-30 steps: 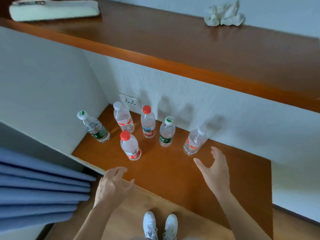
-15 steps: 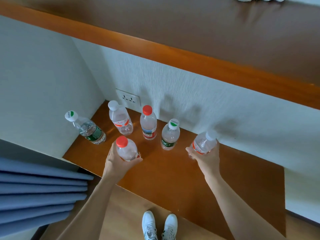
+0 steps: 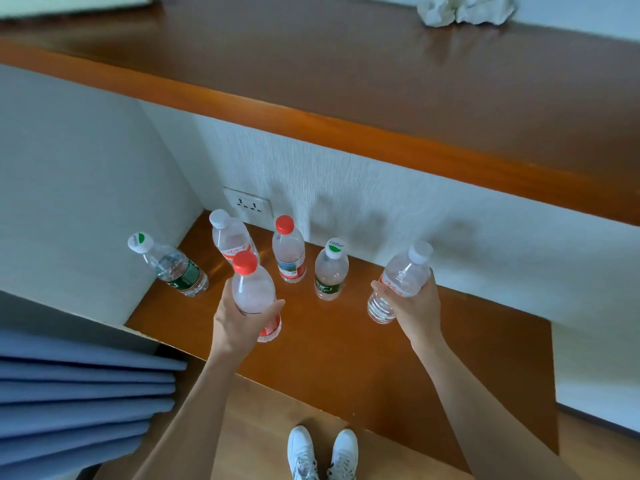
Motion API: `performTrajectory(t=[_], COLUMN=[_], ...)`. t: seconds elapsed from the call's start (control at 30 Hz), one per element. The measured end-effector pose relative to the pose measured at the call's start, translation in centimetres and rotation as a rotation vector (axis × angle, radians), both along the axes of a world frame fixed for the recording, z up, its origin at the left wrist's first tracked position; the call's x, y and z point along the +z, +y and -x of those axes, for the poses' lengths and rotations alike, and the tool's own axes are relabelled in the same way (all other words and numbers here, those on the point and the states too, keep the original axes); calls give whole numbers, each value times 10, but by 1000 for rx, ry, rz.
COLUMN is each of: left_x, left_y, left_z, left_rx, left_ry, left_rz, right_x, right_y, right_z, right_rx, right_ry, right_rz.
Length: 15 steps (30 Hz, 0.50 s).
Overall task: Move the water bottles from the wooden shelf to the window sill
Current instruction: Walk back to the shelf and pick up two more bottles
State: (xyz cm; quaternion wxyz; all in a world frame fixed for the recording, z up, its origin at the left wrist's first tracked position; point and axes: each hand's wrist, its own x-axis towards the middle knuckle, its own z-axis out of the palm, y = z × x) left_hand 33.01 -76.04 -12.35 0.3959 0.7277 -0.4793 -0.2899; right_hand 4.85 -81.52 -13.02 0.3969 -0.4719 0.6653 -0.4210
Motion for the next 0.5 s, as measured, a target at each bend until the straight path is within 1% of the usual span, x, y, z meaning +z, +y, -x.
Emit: performTrajectory(t=[0.13, 0.3, 0.37, 0.5], left_x=[40, 74, 82, 98], left_y=[8, 14, 17, 23], left_z=[16, 33, 37, 41], left_rx=[-65, -96, -98, -118], left_ry=[124, 201, 222, 228], left_rz=[75, 142, 151, 175], right_x=[41, 88, 100, 111], right_y=[12, 29, 35, 41], right_z=[-6, -22, -27, -36], right_rx=[99, 186, 190, 166], right_ry=[-4, 33, 46, -9], right_rz=[85, 174, 191, 214])
